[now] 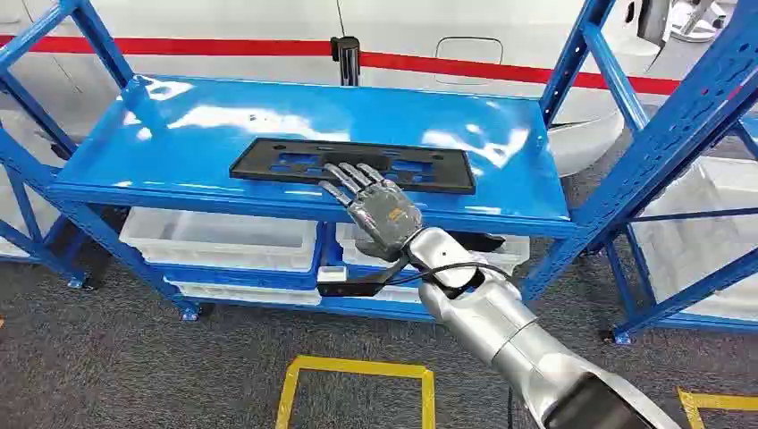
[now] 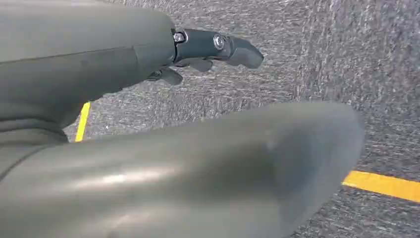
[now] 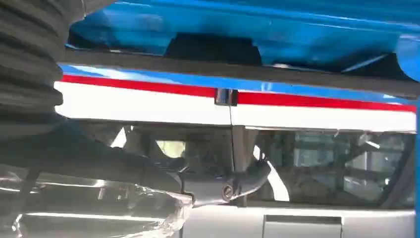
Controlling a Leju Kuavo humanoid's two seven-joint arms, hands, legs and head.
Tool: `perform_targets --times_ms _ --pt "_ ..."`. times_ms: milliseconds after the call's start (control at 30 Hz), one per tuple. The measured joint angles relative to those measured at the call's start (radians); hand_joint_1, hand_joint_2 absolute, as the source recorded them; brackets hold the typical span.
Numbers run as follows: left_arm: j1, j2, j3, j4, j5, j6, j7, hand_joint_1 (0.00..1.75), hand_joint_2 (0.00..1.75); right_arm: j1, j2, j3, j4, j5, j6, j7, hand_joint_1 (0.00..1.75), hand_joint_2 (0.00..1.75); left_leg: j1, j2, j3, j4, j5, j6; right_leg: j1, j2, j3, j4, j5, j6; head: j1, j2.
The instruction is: Take the parts from the cabinet and place them on the table.
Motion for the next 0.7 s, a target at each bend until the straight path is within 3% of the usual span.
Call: perform_targets --times_ms 67,100,133,200,233,300,333,433,467,500,533,600,633,700 --pt "0.000 -0.003 0.000 0.000 0.000 0.000 0.000 0.00 0.00 -0.004 0.004 0.003 -0.001 0.002 0.002 0.002 0.00 1.75 -0.006 -0.005 0.009 0.000 -0.005 0.000 0.006 0.000 0.073 -0.165 0.077 0.008 0.000 0.000" --pt "0.000 -0.005 0.000 0.000 0.000 0.000 0.000 0.00 0.00 -0.007 0.006 0.006 -0.003 0.002 0.003 0.003 0.00 1.75 -0.007 -0.005 0.013 0.001 -0.009 -0.002 0.009 0.000 0.117 -0.257 0.114 0.006 0.002 0.000" --pt "-0.001 -0.006 0.000 0.000 0.000 0.000 0.000 0.00 0.00 -0.012 0.008 0.008 -0.003 0.002 0.006 0.003 0.00 1.75 -0.018 -0.007 0.011 0.005 -0.015 -0.007 0.017 0.003 0.141 -0.297 0.126 -0.005 0.002 0.000" --pt "-0.001 -0.006 0.000 0.000 -0.001 0.000 0.002 0.00 0.00 -0.018 0.011 0.012 -0.003 0.002 0.009 0.004 0.00 1.75 -0.018 -0.008 0.012 0.007 -0.020 -0.013 0.007 0.001 0.138 -0.297 0.130 -0.013 -0.002 0.000" --pt "-0.001 -0.006 0.000 0.000 -0.001 0.000 0.003 0.00 0.00 -0.020 0.011 0.013 -0.003 0.002 0.012 0.005 0.00 1.75 -0.013 -0.008 0.012 0.006 -0.021 -0.016 0.011 0.001 0.138 -0.298 0.129 -0.016 0.000 0.000" --pt "-0.001 0.000 0.000 0.000 -0.002 0.000 0.003 0.00 0.00 -0.025 0.017 0.016 -0.002 0.002 0.016 0.007 0.00 1.75 -0.008 -0.008 0.006 0.017 -0.037 -0.029 -0.005 0.002 0.150 -0.309 0.133 -0.024 0.001 0.000" --pt "-0.001 -0.002 0.000 0.000 -0.003 0.000 0.003 0.00 0.00 -0.029 0.020 0.016 -0.002 0.002 0.017 0.007 0.00 1.75 -0.006 -0.003 -0.012 0.061 -0.063 -0.038 -0.007 0.001 0.154 -0.310 0.130 -0.030 -0.007 0.000" --pt "-0.001 -0.001 0.000 0.000 -0.005 -0.001 0.003 0.00 0.00 -0.029 0.025 0.019 0.003 0.002 0.017 0.007 0.00 1.75 0.013 0.005 -0.134 0.292 -0.154 -0.062 -0.007 0.001 0.161 -0.309 0.123 -0.038 -0.008 0.000" --pt "0.000 -0.001 0.000 0.000 -0.005 -0.001 0.003 0.00 0.00 -0.028 0.025 0.021 0.005 0.002 0.017 0.007 0.00 1.75 0.018 0.007 -0.158 0.324 -0.154 -0.067 -0.007 0.001 0.163 -0.309 0.122 -0.039 -0.008 0.000" --pt "0.001 -0.001 0.000 0.000 -0.005 -0.001 0.004 0.00 0.00 -0.028 0.025 0.022 0.008 0.002 0.018 0.007 0.00 1.75 0.023 0.008 -0.161 0.311 -0.132 -0.070 -0.008 0.001 0.164 -0.309 0.119 -0.038 -0.007 0.000" --pt "0.001 0.000 0.000 0.000 -0.005 -0.001 0.005 0.00 0.00 -0.028 0.026 0.022 0.011 0.002 0.020 0.008 0.00 1.75 0.027 0.009 -0.135 0.246 -0.084 -0.073 -0.010 0.003 0.169 -0.309 0.116 -0.033 -0.009 0.000" --pt "0.001 0.002 0.000 0.000 -0.006 -0.002 0.005 0.00 0.00 -0.029 0.029 0.022 0.018 0.002 0.021 0.015 0.00 1.75 0.034 0.012 -0.045 0.060 0.014 -0.076 -0.014 0.004 0.181 -0.309 0.108 -0.023 -0.008 0.000" --pt "0.000 0.001 0.000 0.000 -0.008 -0.002 0.006 0.00 0.00 -0.031 0.034 0.022 0.027 0.003 0.022 0.021 0.00 1.75 0.032 0.013 -0.018 0.016 0.006 -0.080 -0.008 0.005 0.183 -0.309 0.104 -0.017 -0.009 0.000" --pt "-0.001 0.001 0.000 0.000 -0.008 -0.002 0.006 0.00 0.00 -0.039 0.042 0.023 0.052 0.008 0.030 0.027 0.00 1.75 0.023 0.008 -0.016 0.014 0.000 -0.063 -0.003 0.005 0.179 -0.311 0.103 -0.009 -0.011 0.000"
